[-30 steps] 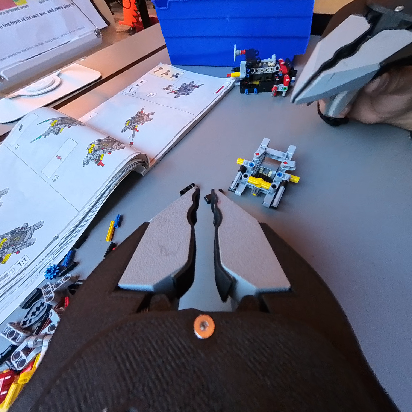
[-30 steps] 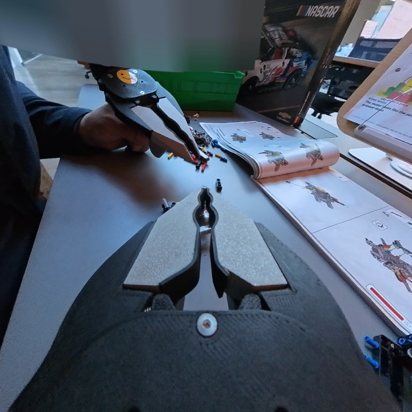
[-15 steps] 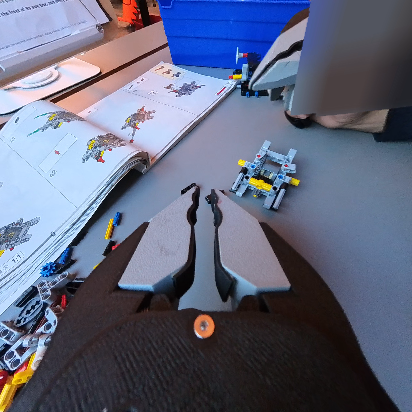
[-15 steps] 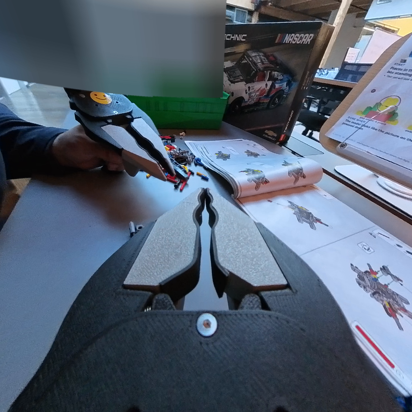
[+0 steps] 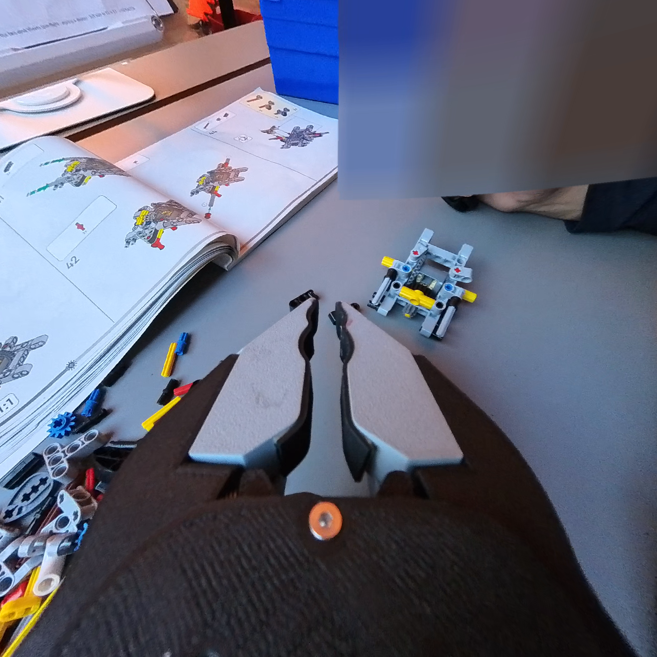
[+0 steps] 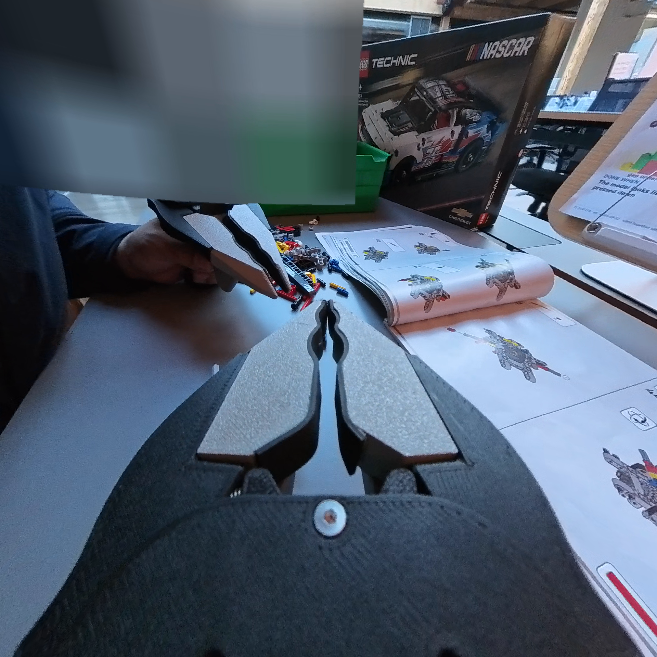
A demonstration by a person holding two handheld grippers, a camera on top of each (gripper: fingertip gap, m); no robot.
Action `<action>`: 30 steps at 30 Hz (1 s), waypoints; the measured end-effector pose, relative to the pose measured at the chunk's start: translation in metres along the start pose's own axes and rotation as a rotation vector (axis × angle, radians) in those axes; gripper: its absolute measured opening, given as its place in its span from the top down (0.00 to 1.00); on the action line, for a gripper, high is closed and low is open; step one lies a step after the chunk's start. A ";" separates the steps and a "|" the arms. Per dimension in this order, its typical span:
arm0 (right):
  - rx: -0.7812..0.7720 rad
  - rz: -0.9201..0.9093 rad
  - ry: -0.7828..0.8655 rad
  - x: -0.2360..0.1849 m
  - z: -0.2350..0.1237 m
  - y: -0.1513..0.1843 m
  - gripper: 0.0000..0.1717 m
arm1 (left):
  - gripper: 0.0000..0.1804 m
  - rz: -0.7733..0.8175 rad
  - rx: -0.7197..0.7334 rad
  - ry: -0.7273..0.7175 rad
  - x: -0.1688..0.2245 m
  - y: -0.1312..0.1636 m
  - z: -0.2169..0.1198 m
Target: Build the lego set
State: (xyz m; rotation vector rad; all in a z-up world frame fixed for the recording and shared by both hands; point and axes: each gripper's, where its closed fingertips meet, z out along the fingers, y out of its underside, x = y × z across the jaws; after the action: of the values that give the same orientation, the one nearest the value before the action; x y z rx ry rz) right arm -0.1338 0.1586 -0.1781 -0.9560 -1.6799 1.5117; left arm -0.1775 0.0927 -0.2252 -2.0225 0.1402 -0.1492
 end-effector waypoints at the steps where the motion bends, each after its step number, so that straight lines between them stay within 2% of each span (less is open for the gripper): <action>1: 0.002 0.004 0.000 0.000 0.000 0.000 1.00 | 0.96 -0.003 0.001 0.003 0.000 0.000 0.000; 14: 0.004 0.008 -0.004 0.001 -0.001 -0.001 1.00 | 0.94 0.007 -0.061 0.026 0.005 0.007 0.006; 20: 0.011 0.018 -0.013 -0.001 -0.001 -0.002 1.00 | 0.90 0.015 -0.208 0.066 0.011 0.026 0.018; 30: 0.013 0.018 -0.029 -0.007 -0.001 -0.004 1.00 | 0.83 0.134 -0.271 0.047 0.008 0.030 0.026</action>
State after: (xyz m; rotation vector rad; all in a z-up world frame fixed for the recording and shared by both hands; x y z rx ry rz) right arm -0.1291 0.1527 -0.1745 -0.9484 -1.6846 1.5532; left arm -0.1665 0.1014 -0.2636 -2.2718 0.3401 -0.0967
